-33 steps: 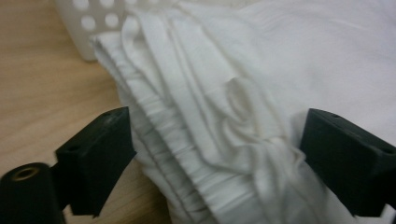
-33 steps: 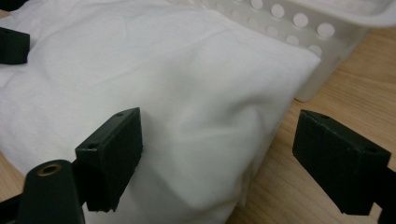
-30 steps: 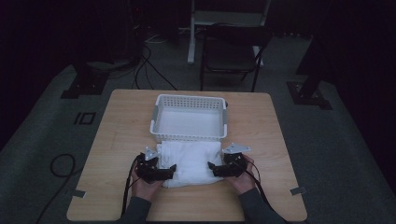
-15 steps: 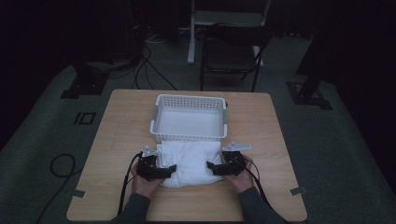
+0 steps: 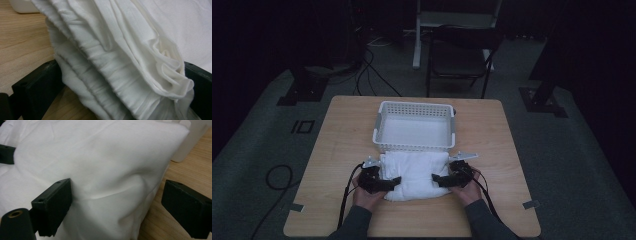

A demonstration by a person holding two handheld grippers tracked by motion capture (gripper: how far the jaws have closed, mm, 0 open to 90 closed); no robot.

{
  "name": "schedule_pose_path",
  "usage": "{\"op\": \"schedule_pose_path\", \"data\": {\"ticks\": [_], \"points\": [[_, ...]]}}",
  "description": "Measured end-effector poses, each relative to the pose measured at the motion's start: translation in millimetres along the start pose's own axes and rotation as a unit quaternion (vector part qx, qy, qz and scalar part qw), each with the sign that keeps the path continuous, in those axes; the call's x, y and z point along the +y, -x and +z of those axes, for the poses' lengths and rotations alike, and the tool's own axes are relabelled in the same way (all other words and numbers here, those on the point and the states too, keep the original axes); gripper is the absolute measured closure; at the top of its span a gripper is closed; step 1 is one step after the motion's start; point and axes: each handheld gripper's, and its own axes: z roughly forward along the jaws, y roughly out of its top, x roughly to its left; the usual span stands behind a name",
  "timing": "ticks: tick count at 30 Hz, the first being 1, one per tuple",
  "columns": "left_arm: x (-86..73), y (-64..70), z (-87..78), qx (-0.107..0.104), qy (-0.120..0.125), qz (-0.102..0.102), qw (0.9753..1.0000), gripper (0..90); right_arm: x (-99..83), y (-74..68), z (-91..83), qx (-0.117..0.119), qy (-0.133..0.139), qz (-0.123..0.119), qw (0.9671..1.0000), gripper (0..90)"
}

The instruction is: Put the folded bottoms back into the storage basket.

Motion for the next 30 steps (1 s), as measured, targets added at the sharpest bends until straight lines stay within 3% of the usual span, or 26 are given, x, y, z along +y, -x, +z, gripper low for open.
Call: {"op": "schedule_pose_path", "data": {"ticks": [10, 14, 18, 20, 23, 27, 30], "points": [[0.0, 0.1, 0.4, -0.008, 0.0, 0.001, 1.0, 0.7, -3.7, 14.0, 11.1, 0.042, -0.014, 0.041, 0.9982, 9.0], [0.1, -0.2, -0.4, -0.025, -0.001, 0.0, 0.9997, 5.9, -4.8, 16.7, 12.8, 0.055, -0.01, 0.045, 0.9974, 9.7], [0.4, -0.7, -1.4, -0.037, -0.004, -0.004, 0.9993, 12.6, -5.0, 19.1, 13.5, 0.08, -0.006, 0.049, 0.9956, 16.6], [1.2, 0.5, -1.6, -0.035, -0.008, -0.006, 0.9993, 15.5, -5.6, 22.1, 14.4, 0.107, -0.002, 0.062, 0.9923, 24.0], [2.3, 0.4, -2.1, -0.046, -0.016, -0.011, 0.9988, 22.7, -5.7, 24.6, 16.4, 0.122, 0.002, 0.077, 0.9895, 31.8], [1.4, -0.2, -3.1, -0.064, -0.018, -0.019, 0.9976, 34.4, -6.0, 25.7, 17.0, 0.133, -0.002, 0.086, 0.9874, 40.1], [2.1, 4.9, -5.3, -0.054, -0.016, -0.003, 0.9984, 40.9, -5.8, 24.6, 15.3, 0.134, 0.003, 0.079, 0.9878, 47.8]]}}
